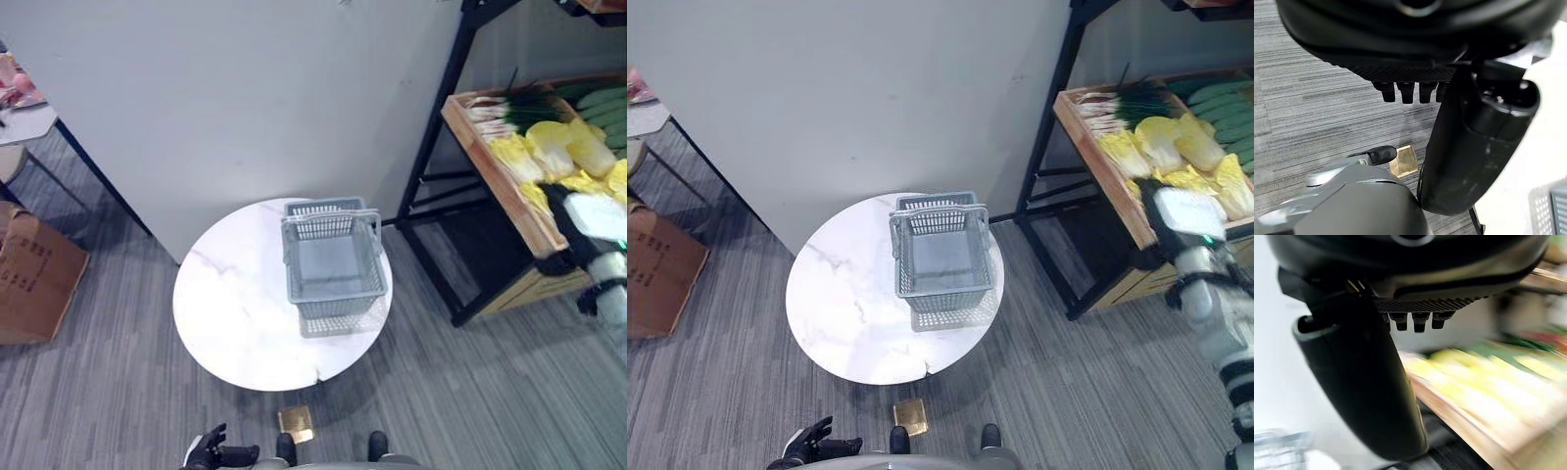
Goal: Get the vegetables into the basket
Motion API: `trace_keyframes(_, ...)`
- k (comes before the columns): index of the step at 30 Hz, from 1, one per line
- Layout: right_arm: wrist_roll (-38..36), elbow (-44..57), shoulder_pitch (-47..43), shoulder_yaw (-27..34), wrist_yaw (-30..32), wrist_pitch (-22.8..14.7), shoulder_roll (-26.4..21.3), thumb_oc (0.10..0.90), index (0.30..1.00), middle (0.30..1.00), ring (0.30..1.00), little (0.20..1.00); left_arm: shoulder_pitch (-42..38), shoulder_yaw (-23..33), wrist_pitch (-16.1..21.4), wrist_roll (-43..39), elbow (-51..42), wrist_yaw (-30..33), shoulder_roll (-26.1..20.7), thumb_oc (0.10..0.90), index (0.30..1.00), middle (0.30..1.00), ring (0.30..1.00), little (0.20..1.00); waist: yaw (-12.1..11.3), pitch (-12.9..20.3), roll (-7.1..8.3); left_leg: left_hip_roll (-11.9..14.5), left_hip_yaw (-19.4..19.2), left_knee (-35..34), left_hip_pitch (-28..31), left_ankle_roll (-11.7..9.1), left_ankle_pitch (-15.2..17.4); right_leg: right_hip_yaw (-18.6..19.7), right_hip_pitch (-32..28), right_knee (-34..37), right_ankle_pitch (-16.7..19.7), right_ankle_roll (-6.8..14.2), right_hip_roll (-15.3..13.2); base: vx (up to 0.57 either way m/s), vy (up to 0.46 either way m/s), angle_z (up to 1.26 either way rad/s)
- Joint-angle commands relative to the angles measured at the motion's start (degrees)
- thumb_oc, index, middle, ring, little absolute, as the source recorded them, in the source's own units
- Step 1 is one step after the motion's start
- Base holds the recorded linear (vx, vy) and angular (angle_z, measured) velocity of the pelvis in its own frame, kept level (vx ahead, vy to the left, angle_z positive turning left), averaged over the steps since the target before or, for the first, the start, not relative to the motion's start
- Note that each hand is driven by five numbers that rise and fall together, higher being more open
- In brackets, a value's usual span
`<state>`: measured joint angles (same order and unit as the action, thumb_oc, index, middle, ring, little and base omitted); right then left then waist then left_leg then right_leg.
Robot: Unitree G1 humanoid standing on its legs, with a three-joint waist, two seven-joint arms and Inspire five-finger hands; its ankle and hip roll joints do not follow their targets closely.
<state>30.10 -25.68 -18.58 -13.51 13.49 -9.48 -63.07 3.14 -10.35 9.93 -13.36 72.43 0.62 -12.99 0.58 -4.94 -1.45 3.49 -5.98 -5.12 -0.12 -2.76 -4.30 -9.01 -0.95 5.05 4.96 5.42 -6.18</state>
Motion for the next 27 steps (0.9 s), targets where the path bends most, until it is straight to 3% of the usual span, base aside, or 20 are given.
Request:
trace_keyframes(1, 0.5, 3.4, -11.9, -2.8, 2.6, -1.4, 0.5, 0.9, 1.0, 1.0, 1.0, 1.0, -0.9, -0.4, -0.7, 3.1, 3.1, 0.4, -1.9, 0.9, 1.0, 1.0, 1.0, 1.0, -2.0, -1.2, 4.62, 1.8, -0.1, 0.1, 1.0, -3.1, 0.1, 0.3, -0.9, -0.1, 3.7, 5.6, -5.1, -0.01, -0.007, 0.17)
trace_keyframes(2, -1.1, 5.4, -16.7, -6.8, 1.4, -2.1, 2.2, 0.9, 1.0, 1.0, 1.0, 1.0, -0.7, -0.8, -0.9, 2.8, 3.1, 0.5, -2.1, 0.9, 1.0, 1.0, 1.0, 1.0, -2.9, -1.5, 4.65, 1.8, 0.1, 0.1, 0.6, -3.2, -0.1, 0.1, -0.7, -0.1, 3.6, 5.6, -5.1, -0.01, -0.008, 0.15)
trace_keyframes(5, -2.2, 5.4, -19.3, -9.1, 0.7, -2.4, 3.0, 0.9, 1.0, 1.0, 1.0, 1.0, -0.5, -0.7, -1.0, 2.6, 3.0, 0.4, -2.1, 0.9, 1.0, 1.0, 1.0, 1.0, -3.0, -1.7, 4.56, 1.8, 0.3, 0.1, 0.2, -3.2, -0.2, 0.0, -0.5, -0.1, 3.6, 5.5, -5.1, -0.03, -0.005, 0.08)
trace_keyframes(7, -7.0, 1.8, -29.7, -15.7, -0.7, -1.9, 8.3, 0.9, 1.0, 1.0, 1.0, 1.0, -0.8, -2.0, -1.0, 1.2, 2.7, 0.8, -2.7, 0.9, 1.0, 1.0, 1.0, 1.0, -4.6, -3.1, 4.43, 1.9, 0.7, 0.1, -1.1, -3.4, -0.9, -0.4, 0.4, -0.1, 3.7, 5.2, -5.0, -0.08, -0.01, 0.06)
trace_keyframes(11, -8.5, -1.3, -34.5, -18.7, -1.0, -1.4, 10.0, 0.9, 1.0, 1.0, 1.0, 1.0, -1.1, -2.4, -0.9, 0.4, 2.3, 0.8, -2.7, 0.9, 1.0, 1.0, 1.0, 1.0, -4.9, -3.8, 4.31, 2.0, 1.0, 0.1, -2.0, -3.4, -1.2, -0.6, 1.1, -0.1, 3.8, 5.1, -4.9, -0.05, -0.008, 0.1)
trace_keyframes(13, -11.9, -8.1, -42.2, -22.2, -0.7, -0.2, 13.5, 0.9, 1.0, 1.0, 1.0, 1.0, -1.8, -3.4, -0.5, -2.1, 1.1, 1.1, -3.3, 0.9, 1.0, 1.0, 1.0, 1.0, -6.3, -5.5, 4.05, 2.1, 1.6, 0.1, -4.1, -3.6, -2.2, -0.8, 2.7, -0.1, 4.2, 4.9, -4.8, -0.09, -0.019, 0.08)
trace_keyframes(27, -16.6, -27.7, -51.8, -27.2, 0.1, 2.0, 20.9, 0.9, 1.0, 1.0, 1.0, 1.0, -4.9, -5.4, 0.3, -6.0, 0.3, 2.8, -3.4, 0.9, 1.0, 1.0, 1.0, 1.0, -8.1, -9.1, 3.17, 1.9, 3.5, 0.1, -8.5, -3.8, -4.0, -1.5, 6.3, -0.2, 4.8, 4.3, -4.6, -0.03, -0.005, 0.06)
